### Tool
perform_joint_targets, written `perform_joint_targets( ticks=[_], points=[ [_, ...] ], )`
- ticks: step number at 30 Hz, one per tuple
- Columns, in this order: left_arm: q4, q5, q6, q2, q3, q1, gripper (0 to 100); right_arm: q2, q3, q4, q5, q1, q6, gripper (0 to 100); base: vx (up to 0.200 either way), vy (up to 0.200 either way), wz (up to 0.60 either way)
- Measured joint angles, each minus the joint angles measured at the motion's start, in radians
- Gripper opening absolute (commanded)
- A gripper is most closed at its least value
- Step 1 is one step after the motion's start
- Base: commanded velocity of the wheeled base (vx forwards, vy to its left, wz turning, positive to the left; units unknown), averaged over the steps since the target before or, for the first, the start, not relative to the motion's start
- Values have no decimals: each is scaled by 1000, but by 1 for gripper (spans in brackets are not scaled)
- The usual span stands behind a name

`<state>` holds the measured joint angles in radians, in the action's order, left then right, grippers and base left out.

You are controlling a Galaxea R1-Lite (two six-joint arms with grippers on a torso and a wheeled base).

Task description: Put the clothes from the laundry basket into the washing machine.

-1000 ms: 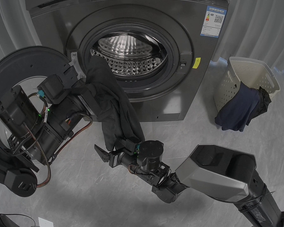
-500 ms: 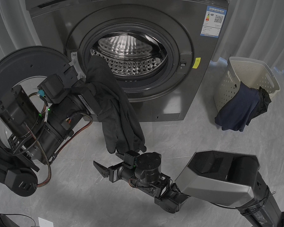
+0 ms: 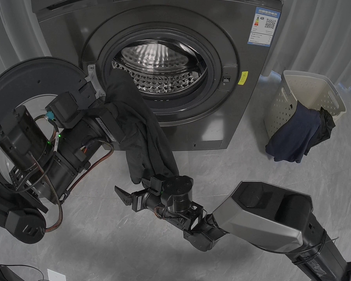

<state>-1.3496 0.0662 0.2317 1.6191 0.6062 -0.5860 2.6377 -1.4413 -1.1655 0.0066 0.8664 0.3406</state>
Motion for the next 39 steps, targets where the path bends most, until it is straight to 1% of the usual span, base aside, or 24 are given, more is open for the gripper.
perform_joint_targets(
  ticks=[7, 13, 18, 19, 26, 30, 32, 35, 39],
  points=[
    [0, 1, 0, -2, -2, 0, 0, 24, -34, 2, -1, -14, -3, 100, 0, 0, 0],
    [0, 1, -1, -2, -4, 0, 0, 50, -99, 6, -2, -34, -9, 100, 0, 0, 0],
    [-2, 1, 0, -2, -7, 0, 0, 64, -131, 6, -7, -37, -8, 100, 0, 0, 0],
    [-5, 1, 0, -2, -10, 0, 0, 66, -135, 6, -9, -36, -8, 0, 0, 0, 0],
    [-6, 2, -1, 1, -15, 1, 0, 80, -153, -8, -20, -28, -7, 0, 0, 0, 0],
    [-7, 2, -1, 4, -19, 6, 0, 73, -114, -18, -25, -20, -7, 0, 0, 0, 0],
    [-7, 2, -1, 7, -20, 16, 0, 57, -71, -33, -27, -16, -7, 0, 0, 0, 0],
    [-7, 1, -1, 12, -21, 33, 0, 21, 22, -56, -30, -4, -8, 0, 0, 0, 0],
    [-7, -2, 0, 19, -19, 64, 0, -53, 187, -104, -34, 6, -16, 0, 0, 0, 0]
  ],
)
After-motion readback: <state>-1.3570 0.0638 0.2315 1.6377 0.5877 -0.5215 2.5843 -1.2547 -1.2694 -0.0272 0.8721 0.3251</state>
